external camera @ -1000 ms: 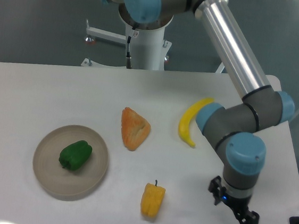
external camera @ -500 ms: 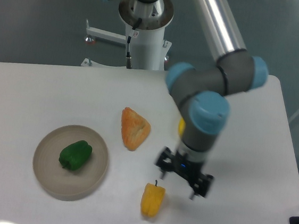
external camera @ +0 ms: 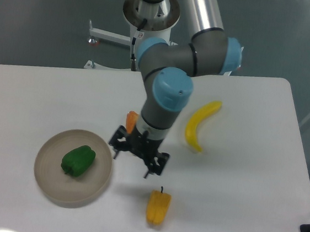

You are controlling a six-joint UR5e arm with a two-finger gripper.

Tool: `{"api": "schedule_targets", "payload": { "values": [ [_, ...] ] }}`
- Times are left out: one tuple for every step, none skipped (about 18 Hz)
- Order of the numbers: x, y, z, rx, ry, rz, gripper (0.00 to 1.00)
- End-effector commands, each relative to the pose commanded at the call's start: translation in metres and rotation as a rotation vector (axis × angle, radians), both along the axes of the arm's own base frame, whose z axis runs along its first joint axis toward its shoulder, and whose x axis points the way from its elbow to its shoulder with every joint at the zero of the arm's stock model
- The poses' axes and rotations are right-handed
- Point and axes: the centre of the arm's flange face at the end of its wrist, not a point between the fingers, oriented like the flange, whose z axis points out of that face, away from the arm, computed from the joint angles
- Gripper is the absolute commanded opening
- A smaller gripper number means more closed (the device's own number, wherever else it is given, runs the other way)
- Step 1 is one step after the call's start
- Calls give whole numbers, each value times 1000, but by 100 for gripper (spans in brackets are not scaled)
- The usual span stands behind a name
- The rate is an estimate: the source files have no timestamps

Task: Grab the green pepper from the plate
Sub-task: 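Move the open gripper across the table toward the green pepper on the plate, then lower the open gripper down over the green pepper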

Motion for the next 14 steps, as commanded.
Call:
{"api": "schedule_targets", "payload": {
  "values": [
    [4,-1,-4,1,-2,-1,100],
    [11,-2,-6,0,-4,0,100],
    [13,-5,-3,2,-4,8,100],
    [18,-6,-1,9,-2,5,100],
    [24,-6,0,10,-2,-1,100],
    [28,-7,-4,4,-7,-6,100],
    [30,-9,-8,-2,-11,-1,100],
    [31,-10,-9,-2,-12,5,100],
    [32,-13,-10,-2,-15,12,100],
    [35,-16,-13,0,-17,10,100],
    [40,-16,-14,11,-12,4,100],
    [44,-16,-18,18,-8,-2,100],
    [44,-17,-19,23,-4,-2,100],
    [46,-17,-21,21,-5,-7,100]
  ]
}}
